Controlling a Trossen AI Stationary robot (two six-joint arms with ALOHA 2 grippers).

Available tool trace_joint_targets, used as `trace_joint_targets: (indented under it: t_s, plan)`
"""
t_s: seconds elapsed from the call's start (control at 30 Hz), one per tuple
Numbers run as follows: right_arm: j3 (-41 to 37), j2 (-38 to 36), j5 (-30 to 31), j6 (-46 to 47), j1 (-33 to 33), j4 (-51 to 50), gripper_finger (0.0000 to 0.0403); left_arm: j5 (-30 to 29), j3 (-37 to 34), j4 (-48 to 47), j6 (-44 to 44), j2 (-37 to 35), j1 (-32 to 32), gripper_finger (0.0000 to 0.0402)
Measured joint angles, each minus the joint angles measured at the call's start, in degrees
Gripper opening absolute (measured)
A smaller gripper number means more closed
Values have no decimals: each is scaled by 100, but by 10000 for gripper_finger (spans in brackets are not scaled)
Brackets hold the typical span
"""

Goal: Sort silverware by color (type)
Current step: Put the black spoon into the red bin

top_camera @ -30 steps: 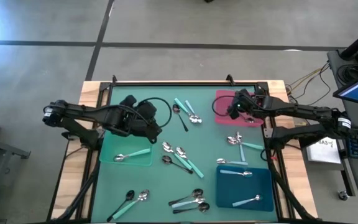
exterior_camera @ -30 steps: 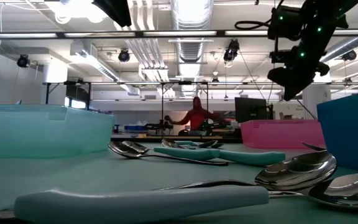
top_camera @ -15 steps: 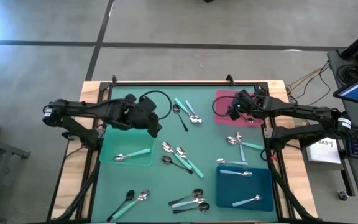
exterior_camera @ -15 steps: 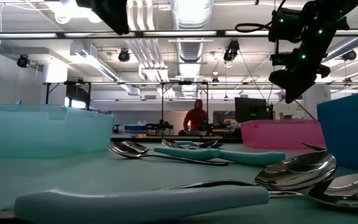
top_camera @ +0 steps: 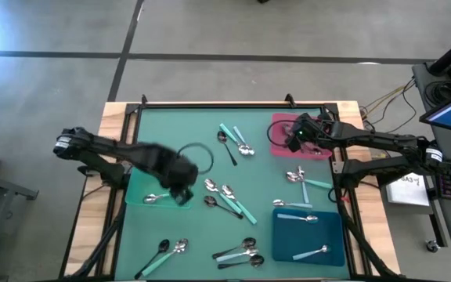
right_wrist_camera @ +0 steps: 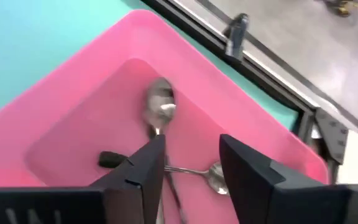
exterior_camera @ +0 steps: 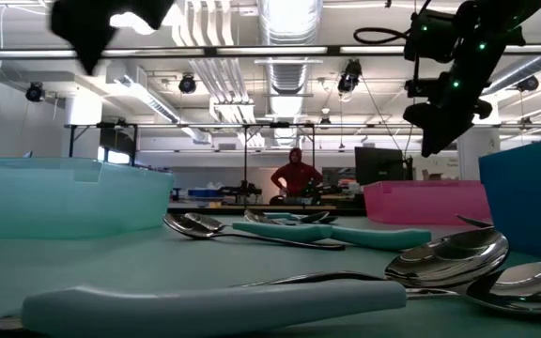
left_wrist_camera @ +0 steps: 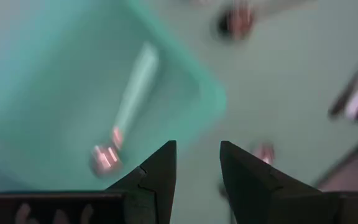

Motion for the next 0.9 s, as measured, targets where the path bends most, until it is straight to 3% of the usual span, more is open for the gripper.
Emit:
trace_joint_targets:
  t_s: [0.13, 0.37, 0.53, 0.7, 0.9]
  plan:
    - [59, 0, -422, 1, 103, 254, 154, 548, -378, 383, -1227, -1, -890, 108]
    - [63, 0, -611, 262, 757, 461, 148, 518, -1180, 1868, -3774, 71, -2474, 108]
    - [63, 0, -580, 546, 1383, 466, 138, 480, -1697, 3066, -5278, 188, -3255, 108]
    - [63, 0, -565, 719, 1808, 468, 132, 432, -1761, 3288, -5964, 532, -3662, 107]
    - [63, 0, -562, 870, 1993, 479, 134, 428, -1765, 3744, -5899, 1096, -3725, 107]
